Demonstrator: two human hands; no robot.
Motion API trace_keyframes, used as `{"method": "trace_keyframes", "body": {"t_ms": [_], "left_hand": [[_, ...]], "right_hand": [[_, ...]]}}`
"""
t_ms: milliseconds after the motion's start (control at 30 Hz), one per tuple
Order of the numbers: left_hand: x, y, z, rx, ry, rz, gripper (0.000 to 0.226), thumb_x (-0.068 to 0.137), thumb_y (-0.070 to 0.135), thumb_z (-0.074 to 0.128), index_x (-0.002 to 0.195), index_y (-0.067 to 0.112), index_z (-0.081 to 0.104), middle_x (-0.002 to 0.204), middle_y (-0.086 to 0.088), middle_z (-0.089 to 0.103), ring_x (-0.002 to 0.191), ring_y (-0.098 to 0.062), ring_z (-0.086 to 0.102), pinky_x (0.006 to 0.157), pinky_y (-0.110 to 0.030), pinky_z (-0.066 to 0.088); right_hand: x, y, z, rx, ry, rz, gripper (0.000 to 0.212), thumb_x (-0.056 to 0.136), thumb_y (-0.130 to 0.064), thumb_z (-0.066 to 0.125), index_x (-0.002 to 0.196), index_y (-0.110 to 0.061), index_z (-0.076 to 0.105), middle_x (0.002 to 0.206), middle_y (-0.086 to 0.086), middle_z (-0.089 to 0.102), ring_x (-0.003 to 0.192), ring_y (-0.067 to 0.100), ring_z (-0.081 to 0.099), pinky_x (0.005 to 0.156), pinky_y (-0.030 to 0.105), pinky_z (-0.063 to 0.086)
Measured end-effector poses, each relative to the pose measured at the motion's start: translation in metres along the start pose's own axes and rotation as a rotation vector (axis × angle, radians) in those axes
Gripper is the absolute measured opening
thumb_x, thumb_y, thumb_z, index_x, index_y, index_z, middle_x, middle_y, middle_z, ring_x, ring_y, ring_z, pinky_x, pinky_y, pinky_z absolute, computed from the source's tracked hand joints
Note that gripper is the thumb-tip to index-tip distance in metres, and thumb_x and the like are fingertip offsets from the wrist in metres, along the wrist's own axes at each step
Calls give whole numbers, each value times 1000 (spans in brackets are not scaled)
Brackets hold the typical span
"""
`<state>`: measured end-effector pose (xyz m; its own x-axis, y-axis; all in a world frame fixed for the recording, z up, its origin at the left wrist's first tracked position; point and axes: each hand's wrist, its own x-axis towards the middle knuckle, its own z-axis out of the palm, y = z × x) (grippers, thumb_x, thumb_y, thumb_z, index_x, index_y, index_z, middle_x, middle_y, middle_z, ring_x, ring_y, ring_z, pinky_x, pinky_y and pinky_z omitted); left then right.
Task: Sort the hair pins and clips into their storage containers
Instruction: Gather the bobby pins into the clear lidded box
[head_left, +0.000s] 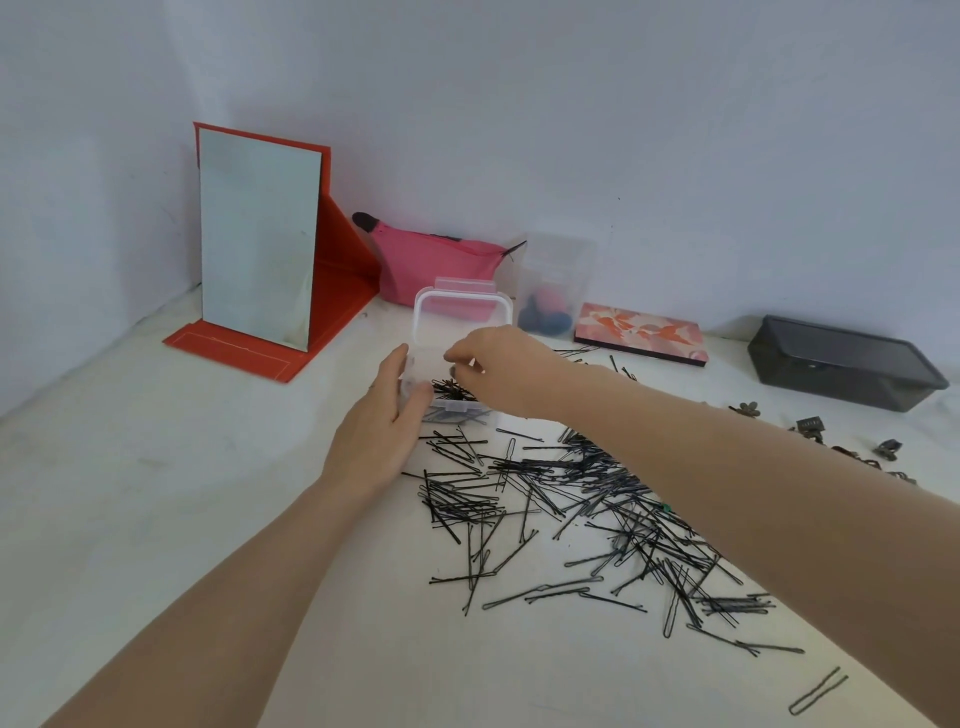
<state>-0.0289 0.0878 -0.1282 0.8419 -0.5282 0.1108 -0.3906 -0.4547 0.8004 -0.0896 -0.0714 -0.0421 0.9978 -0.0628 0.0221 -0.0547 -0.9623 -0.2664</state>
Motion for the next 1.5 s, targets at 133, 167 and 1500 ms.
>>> {"method": "trace_keyframes", "body": {"t_ms": [133, 167, 1500], "left_hand": [[-2, 4, 0, -9, -15, -9, 58, 101, 51, 35, 153, 38, 14, 159, 10, 30, 142, -17, 35, 111, -40, 28], [-2, 5, -1, -12, -19, -10, 57, 101, 51, 35, 153, 38, 14, 159, 10, 29, 142, -16, 34, 112, -40, 27], [-44, 84, 46, 610, -443, 408, 57, 82, 48, 63, 135, 31, 47, 124, 12, 50, 119, -11, 47, 94, -34, 47]], "right_hand": [[-15, 17, -5, 59, 70, 57, 36, 100, -16, 42, 128, -14, 64, 125, 5, 66, 113, 23, 61, 98, 37, 48], [-20, 20, -5, 64, 68, 65, 36, 100, -16, 42, 129, -14, 63, 127, 4, 66, 115, 22, 60, 100, 34, 46], [-141, 82, -5, -29, -419, 132, 104, 71, -59, 75, 155, -34, 18, 162, -5, 19, 148, 20, 18, 121, 43, 18]]}}
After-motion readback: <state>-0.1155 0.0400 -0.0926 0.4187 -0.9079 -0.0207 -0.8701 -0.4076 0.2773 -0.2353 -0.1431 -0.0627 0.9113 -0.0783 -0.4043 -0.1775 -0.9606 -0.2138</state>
